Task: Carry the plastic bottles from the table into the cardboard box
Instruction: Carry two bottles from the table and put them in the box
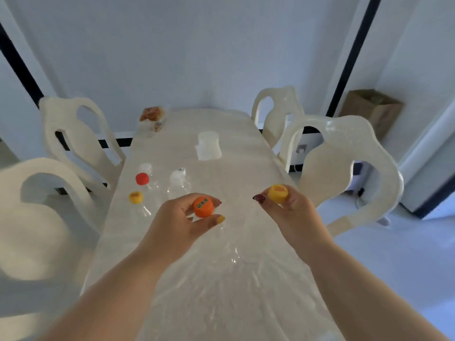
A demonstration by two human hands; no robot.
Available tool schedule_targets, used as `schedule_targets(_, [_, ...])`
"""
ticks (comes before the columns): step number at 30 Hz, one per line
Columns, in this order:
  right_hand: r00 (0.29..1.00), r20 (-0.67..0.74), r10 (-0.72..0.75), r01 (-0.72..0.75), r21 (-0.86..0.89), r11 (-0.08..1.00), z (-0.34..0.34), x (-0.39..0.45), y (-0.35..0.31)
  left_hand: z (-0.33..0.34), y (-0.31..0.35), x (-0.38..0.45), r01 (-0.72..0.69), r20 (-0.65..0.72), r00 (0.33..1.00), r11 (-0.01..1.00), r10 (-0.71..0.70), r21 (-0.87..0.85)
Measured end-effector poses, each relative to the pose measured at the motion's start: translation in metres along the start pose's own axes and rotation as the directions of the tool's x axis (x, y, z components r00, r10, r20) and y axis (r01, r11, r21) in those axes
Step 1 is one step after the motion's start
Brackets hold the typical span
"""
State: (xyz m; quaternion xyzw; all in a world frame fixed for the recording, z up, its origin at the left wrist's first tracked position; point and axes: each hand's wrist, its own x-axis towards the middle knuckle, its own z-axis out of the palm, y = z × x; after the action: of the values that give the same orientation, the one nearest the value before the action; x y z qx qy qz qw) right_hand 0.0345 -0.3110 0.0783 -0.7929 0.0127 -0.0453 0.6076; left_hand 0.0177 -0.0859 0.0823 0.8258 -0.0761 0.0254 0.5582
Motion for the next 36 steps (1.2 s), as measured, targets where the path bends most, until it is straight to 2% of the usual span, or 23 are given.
schedule_targets(5, [0.992, -0.103, 0.069, -0.066, 0.038, 0.997, -0.109, -0.04, 0.01, 0.079, 0.05, -0.002, -0.054, 0.089, 0.994, 0.996, 0.06, -0.068])
schedule_targets(12, [0.975, -0.187, 0.118, -0.119, 0.002, 0.993, -0.292, -0.092, 0.034, 0.24, 0.126, -0.014, -0.123, 0.163, 0.975, 0.98, 0.149, -0.157])
schedule_targets(20, [0.927, -0.335, 0.17, -0.184, -0.011, 0.983, -0.468, -0.098, 0.066, 0.408, 0.207, 0.011, -0.159, 0.273, 0.934, 0.951, 0.231, -0.264])
schedule_targets(26, [0.894, -0.407, 0.187, -0.217, -0.03, 0.976, -0.567, -0.045, 0.088, 0.513, 0.246, 0.096, -0.209, 0.298, 0.91, 0.938, 0.29, -0.276])
schedule_targets(29, [0.882, -0.436, 0.179, -0.225, -0.054, 0.973, -0.61, 0.002, 0.106, 0.561, 0.257, 0.156, -0.253, 0.305, 0.895, 0.933, 0.326, -0.257])
schedule_targets(36, [0.865, -0.476, 0.156, -0.238, -0.116, 0.964, -0.716, 0.143, 0.127, 0.665, 0.286, 0.317, -0.249, 0.319, 0.885, 0.924, 0.338, -0.289])
